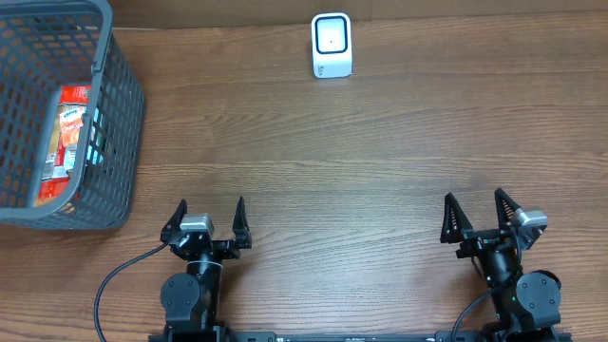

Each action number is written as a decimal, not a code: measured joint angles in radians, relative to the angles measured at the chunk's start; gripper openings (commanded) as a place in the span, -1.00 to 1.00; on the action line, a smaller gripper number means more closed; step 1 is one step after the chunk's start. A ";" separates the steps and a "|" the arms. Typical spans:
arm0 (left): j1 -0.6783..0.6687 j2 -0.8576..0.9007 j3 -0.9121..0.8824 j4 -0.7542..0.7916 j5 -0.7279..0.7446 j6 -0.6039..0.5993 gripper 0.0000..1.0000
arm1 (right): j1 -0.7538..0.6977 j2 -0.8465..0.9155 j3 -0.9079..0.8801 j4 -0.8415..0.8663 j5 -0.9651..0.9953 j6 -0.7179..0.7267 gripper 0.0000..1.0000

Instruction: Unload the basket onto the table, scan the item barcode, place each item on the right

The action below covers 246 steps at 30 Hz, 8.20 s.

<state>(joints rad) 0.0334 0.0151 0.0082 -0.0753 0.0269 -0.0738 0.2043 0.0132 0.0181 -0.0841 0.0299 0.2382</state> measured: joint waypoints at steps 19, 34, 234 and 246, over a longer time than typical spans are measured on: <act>0.000 0.000 0.000 0.000 0.000 0.000 0.99 | 0.000 0.034 0.332 -0.549 -0.078 -0.070 1.00; 0.000 0.000 0.000 0.000 0.000 0.000 0.99 | -0.001 0.572 1.003 -0.962 -0.198 -0.058 1.00; 0.679 2.064 1.851 -0.819 0.201 0.332 -0.11 | -0.303 1.041 1.254 -1.270 0.101 0.151 1.00; 0.673 1.682 1.902 -0.780 0.272 0.126 -0.11 | -0.303 1.041 1.254 -1.270 0.101 0.151 1.00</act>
<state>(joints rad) 0.7067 1.6970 1.9106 -0.8551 0.2985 0.0521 -0.0982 1.0542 1.2716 -1.3537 0.1314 0.3889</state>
